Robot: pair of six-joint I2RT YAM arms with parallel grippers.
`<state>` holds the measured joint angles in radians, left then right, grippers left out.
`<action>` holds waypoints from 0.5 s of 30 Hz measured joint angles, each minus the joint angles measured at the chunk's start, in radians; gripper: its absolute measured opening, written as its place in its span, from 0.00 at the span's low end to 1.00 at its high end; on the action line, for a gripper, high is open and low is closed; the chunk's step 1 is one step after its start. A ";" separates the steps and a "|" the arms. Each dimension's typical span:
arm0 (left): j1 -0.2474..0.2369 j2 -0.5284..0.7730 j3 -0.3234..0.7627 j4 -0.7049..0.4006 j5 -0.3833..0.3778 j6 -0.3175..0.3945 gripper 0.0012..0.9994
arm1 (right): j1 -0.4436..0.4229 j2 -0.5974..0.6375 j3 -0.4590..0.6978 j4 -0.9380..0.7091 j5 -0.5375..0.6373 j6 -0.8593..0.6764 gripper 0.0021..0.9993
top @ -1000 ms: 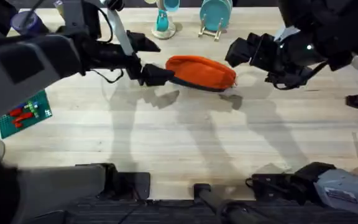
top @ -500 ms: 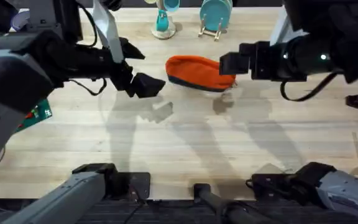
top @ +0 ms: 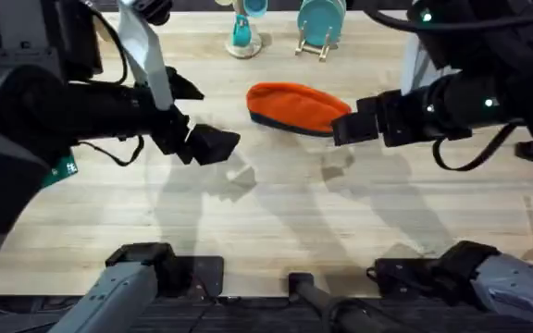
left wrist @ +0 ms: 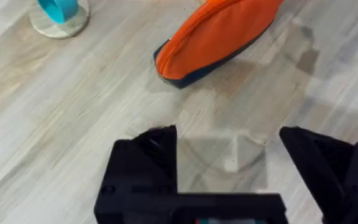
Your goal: Unzip the bag, pick up the pens from the table one at a time and place them inside, then zip the bag closed.
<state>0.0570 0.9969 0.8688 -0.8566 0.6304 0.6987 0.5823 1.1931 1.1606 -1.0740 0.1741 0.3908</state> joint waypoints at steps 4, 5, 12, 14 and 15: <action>0.000 -0.040 0.000 0.000 -0.022 -0.003 0.99 | 0.000 0.000 0.000 0.000 0.001 -0.003 1.00; 0.000 -0.041 0.000 -0.001 -0.024 -0.004 1.00 | 0.000 0.000 0.000 0.000 0.002 -0.003 1.00; 0.000 -0.041 0.000 -0.001 -0.026 -0.004 1.00 | 0.000 0.000 0.000 0.002 0.002 -0.003 1.00; 0.000 -0.040 0.000 -0.001 -0.026 -0.004 1.00 | 0.000 0.000 0.000 0.002 0.002 -0.003 1.00; 0.000 -0.040 0.000 -0.001 -0.026 -0.004 0.99 | 0.000 0.000 0.000 0.002 0.002 -0.003 1.00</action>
<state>0.0570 0.9565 0.8688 -0.8574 0.6048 0.6949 0.5823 1.1931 1.1606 -1.0725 0.1763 0.3874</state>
